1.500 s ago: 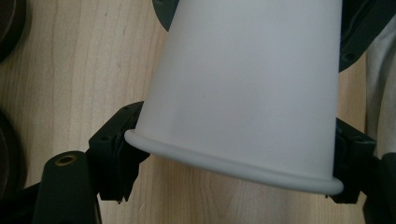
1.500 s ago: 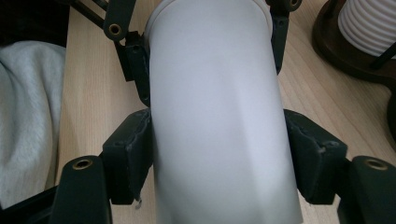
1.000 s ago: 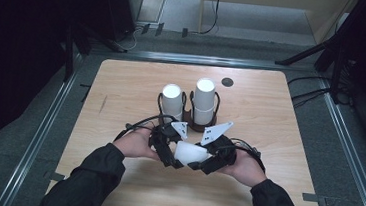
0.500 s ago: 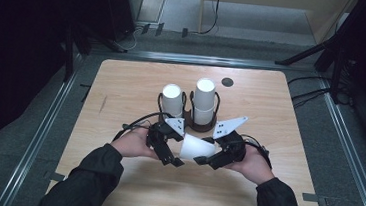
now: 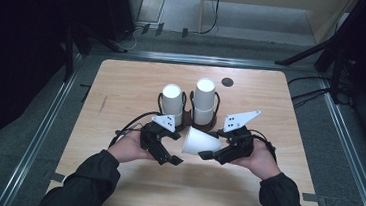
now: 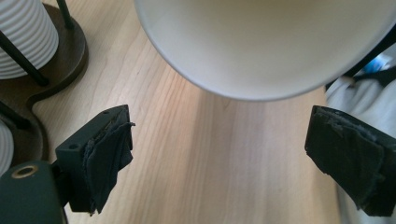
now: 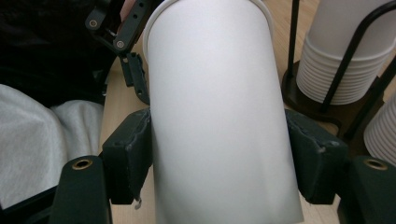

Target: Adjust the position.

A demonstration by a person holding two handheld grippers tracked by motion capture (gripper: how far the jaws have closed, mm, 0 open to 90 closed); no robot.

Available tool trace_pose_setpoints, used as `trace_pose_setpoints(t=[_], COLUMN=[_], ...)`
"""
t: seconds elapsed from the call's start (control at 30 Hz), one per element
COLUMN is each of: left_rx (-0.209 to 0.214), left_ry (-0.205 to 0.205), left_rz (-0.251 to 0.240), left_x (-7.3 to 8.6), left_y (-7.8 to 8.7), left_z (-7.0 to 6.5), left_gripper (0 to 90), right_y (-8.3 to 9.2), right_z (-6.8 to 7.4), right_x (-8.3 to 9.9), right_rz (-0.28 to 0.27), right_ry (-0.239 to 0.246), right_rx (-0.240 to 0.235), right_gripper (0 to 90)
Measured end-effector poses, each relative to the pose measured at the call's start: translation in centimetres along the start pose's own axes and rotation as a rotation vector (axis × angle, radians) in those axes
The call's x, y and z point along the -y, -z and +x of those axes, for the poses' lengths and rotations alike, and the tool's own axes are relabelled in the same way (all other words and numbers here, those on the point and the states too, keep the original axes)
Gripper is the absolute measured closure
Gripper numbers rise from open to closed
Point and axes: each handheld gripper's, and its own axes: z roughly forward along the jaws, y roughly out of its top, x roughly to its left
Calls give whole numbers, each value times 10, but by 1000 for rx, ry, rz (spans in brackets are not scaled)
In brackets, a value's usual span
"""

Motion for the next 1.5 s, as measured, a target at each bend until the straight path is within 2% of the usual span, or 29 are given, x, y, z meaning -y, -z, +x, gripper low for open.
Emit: trace_pose_setpoints(t=[0.03, 0.07, 0.1, 0.13, 0.27, 0.33, 0.6, 0.63, 0.67, 0.73, 0.77, 0.83, 1.13, 1.27, 1.37, 1.5], left_rx=[3, 3, 8, 8, 39, 52, 69, 72, 72, 78, 63, 61, 37, 1, 2, -10], left_ry=[4, 4, 17, 17, 60, 58, 43, 34, 34, 19, -2, -5, -21, -44, -44, -54], left_rz=[-22, -22, -53, -53, -114, -131, -128, -132, -132, -126, -105, -87, -74, -42, -36, -2], left_x=[0, 0, -1, -1, 0, 0, -1, -1, -1, -1, -1, -1, -3, -3, -4, -7], left_y=[2, 2, 4, 4, 8, 9, 6, 7, 7, 7, 6, 5, 8, 12, 15, 23], left_z=[-2, -2, -4, -4, -4, -4, -6, -7, -7, -8, -10, -10, -10, -10, -9, -6], left_gripper=[78, 78, 78, 78, 79, 84, 84, 109, 153, 172, 175, 185, 219, 218, 218, 218], right_y=[-2, -2, -4, -4, -9, -12, -19, -20, -21, -21, -22, -24, -25, -27, -27, -27], right_z=[0, 0, 0, 0, 1, 3, 5, 5, 5, 5, 6, 6, 6, 7, 7, 6], right_x=[-1, -1, -2, -2, -5, -7, -8, -8, -8, -9, -9, -8, -8, -9, -8, -4], right_rz=[-1, -1, 7, 7, 15, 14, 28, 27, 28, 31, 38, 50, 57, 59, 69, 94], right_ry=[3, 3, 7, 7, 21, 28, 31, 35, 34, 34, 40, 48, 32, 24, 17, 22], right_rx=[-16, -16, -27, -27, -54, -62, -82, -82, -84, -88, -92, -89, -80, -59, -42, -17], right_gripper=[307, 307, 307, 307, 307, 307, 307, 307, 307, 307, 308, 310, 312, 229, 221, 218])
